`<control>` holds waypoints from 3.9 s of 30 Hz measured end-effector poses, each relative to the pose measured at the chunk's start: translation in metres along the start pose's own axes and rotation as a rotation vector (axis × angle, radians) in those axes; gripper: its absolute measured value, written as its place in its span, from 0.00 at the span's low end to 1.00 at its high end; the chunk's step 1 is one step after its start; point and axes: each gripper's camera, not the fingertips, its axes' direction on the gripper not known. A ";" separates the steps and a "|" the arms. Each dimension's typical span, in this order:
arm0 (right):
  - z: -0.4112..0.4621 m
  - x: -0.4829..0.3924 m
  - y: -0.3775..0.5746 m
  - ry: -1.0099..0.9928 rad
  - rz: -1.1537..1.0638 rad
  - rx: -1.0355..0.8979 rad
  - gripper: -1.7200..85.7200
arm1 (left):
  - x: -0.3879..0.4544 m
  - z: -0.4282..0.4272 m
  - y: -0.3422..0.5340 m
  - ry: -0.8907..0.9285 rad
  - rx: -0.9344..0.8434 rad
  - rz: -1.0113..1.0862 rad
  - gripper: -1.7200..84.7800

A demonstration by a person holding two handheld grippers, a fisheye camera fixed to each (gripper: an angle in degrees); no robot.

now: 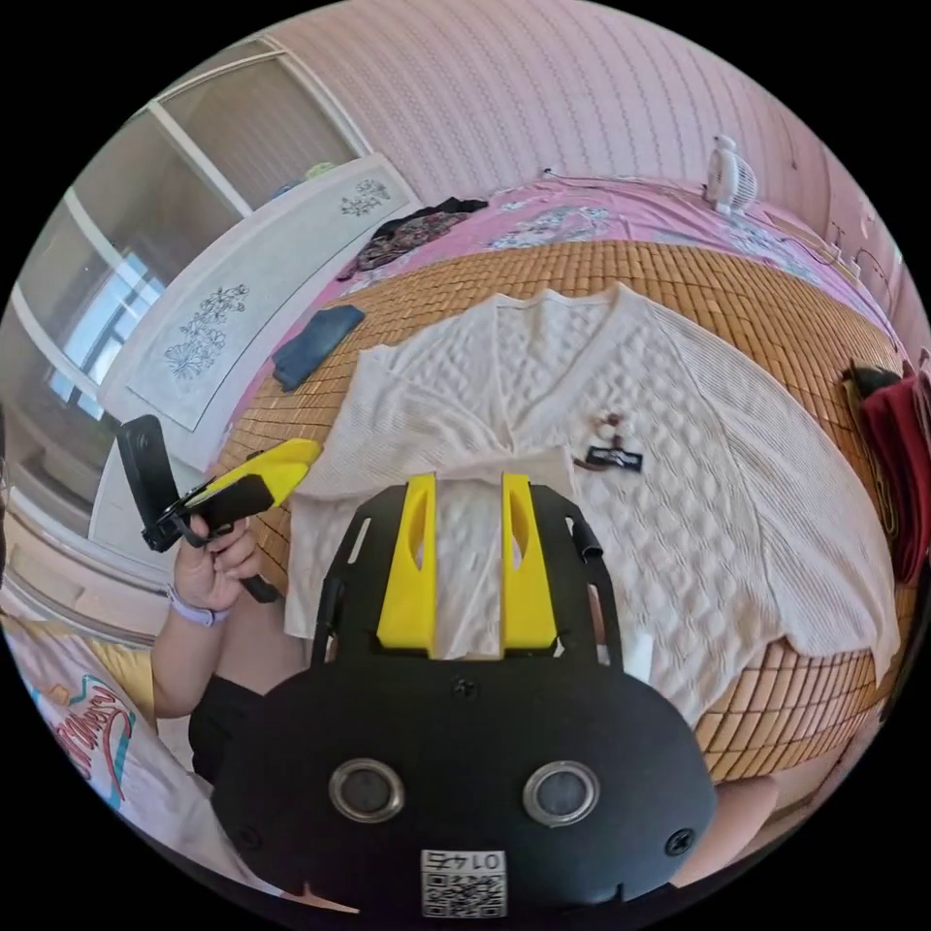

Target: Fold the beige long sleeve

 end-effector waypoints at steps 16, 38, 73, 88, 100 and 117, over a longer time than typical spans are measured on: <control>0.024 0.092 0.023 0.259 -0.010 -0.139 0.08 | -0.043 0.024 0.030 -0.405 -0.435 -0.045 0.10; -0.114 0.291 0.047 0.158 0.233 -0.074 0.13 | 0.025 0.063 -0.001 -0.168 -0.335 0.041 0.10; -0.075 0.445 0.054 -0.275 0.233 -0.042 0.03 | 0.011 0.237 -0.127 -0.378 -0.618 0.186 0.02; -0.083 0.435 0.016 0.018 0.135 -0.060 0.03 | 0.034 0.235 -0.138 -0.443 -0.367 0.246 0.01; -0.186 0.438 0.152 0.383 0.386 0.259 0.13 | 0.033 0.193 -0.110 -0.432 -0.370 0.162 0.08; -0.212 0.469 0.223 0.483 0.644 0.202 0.04 | 0.044 0.133 -0.005 -0.597 -0.348 -0.060 0.06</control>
